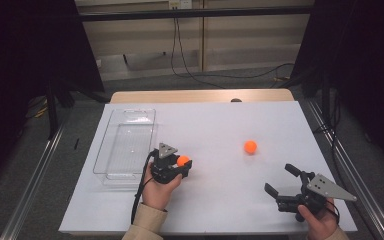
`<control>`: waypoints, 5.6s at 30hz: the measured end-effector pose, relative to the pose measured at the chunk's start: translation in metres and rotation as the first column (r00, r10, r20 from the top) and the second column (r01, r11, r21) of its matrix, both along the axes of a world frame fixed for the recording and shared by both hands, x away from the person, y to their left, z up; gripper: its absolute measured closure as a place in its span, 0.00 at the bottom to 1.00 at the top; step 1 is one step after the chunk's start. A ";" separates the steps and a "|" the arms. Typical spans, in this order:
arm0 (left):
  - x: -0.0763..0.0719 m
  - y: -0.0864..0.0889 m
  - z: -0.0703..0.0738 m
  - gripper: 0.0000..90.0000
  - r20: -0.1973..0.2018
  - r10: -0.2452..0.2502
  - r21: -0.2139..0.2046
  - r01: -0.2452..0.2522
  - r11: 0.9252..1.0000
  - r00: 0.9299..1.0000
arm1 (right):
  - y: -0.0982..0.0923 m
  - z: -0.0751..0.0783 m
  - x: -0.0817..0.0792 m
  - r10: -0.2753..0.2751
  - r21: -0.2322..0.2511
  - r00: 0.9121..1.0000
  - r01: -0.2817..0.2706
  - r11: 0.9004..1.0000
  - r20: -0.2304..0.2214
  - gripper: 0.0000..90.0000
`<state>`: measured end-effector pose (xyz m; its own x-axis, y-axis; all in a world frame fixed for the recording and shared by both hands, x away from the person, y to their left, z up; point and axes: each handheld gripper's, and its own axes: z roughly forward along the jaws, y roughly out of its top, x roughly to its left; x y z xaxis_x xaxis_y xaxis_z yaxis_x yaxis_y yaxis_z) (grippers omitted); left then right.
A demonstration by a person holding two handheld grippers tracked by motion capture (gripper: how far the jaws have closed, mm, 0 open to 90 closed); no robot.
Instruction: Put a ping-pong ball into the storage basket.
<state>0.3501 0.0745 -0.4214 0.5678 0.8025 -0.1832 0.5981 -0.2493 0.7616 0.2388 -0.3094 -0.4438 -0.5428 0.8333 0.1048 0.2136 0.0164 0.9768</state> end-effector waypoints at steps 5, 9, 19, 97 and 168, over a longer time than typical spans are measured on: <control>0.001 0.000 0.005 0.57 0.001 -0.005 0.001 0.005 1.000 1.000 | 0.000 0.000 0.000 0.000 0.000 1.000 0.000 1.000 0.000 0.02; 0.003 0.001 0.007 0.57 -0.006 -0.007 -0.011 0.007 1.000 1.000 | 0.000 0.000 0.000 0.000 0.001 1.000 0.000 1.000 -0.001 0.02; 0.006 0.007 0.018 0.57 -0.008 -0.014 -0.018 0.014 1.000 1.000 | 0.000 0.000 0.000 0.000 -0.001 1.000 0.000 1.000 -0.001 0.02; 0.025 0.040 0.053 0.57 -0.050 -0.029 -0.055 0.026 0.998 0.998 | -0.001 -0.001 0.001 0.001 0.003 1.000 -0.001 1.000 -0.003 0.02; 0.031 0.082 0.058 0.57 -0.051 0.063 -0.050 -0.066 0.997 0.997 | -0.003 0.000 0.001 -0.003 0.009 1.000 0.003 1.000 -0.001 0.02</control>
